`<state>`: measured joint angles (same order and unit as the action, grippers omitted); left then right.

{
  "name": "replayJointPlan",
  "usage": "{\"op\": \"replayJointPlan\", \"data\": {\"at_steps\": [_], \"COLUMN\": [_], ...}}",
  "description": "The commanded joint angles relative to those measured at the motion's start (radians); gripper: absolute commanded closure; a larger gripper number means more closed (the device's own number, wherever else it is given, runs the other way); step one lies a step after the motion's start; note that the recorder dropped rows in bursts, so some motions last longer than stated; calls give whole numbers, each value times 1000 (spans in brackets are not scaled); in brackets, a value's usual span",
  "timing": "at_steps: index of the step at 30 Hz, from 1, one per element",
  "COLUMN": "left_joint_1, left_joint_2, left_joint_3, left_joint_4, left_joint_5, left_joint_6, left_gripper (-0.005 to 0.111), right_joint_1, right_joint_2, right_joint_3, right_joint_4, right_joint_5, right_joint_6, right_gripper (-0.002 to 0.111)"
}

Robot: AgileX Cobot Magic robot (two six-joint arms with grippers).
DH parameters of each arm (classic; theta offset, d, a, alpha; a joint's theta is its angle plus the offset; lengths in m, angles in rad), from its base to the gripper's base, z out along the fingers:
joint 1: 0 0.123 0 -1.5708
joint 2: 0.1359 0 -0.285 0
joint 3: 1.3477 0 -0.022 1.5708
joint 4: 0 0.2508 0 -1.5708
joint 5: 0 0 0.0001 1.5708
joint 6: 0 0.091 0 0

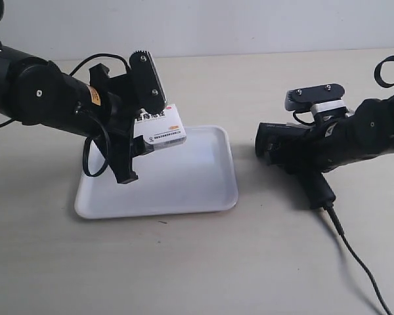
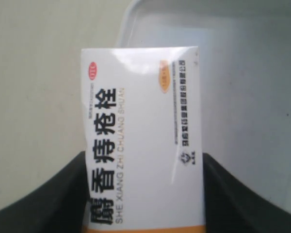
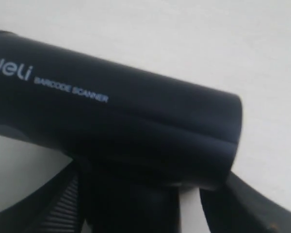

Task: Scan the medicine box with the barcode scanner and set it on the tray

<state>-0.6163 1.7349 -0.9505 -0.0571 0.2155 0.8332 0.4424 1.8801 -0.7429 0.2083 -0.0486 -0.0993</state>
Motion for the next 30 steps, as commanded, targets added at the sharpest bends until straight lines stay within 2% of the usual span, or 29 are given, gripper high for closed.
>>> {"op": "replayJointPlan", "data": {"at_steps": [1,3,9,13,20,23,25,30], "left_joint_1": [0,0,0,0,-2,-2,-2,11], "left_joint_2": [18,41,85,83,17,10,2,-53], "left_joint_3": [-4,-4,-4,-4,-4,-4,-4,-4], "left_joint_4": [-10,-10,-10,-10,-10,-19,-79,-447], "left_joint_5": [-10,-20,-26,-12,104,108,115,210], "left_joint_6": [-1,7,57,61,67,75,131,524], "left_gripper": [107,107,107,107,107,107,107,107], "right_joint_1": [-3,-3,-1,-1,-1,-1,-1,-1], "right_joint_2": [-73,-126,-282,-292,-203,-203,-203,-203], "right_joint_3": [-5,-5,1,19,17,17,17,17], "right_joint_4": [-8,-10,-10,-10,-27,-46,-47,-54], "right_joint_5": [86,137,267,246,163,150,141,128], "right_joint_6": [-59,-83,-177,-257,-276,-276,-273,-275], "right_gripper": [102,108,108,108,108,108,108,108]}}
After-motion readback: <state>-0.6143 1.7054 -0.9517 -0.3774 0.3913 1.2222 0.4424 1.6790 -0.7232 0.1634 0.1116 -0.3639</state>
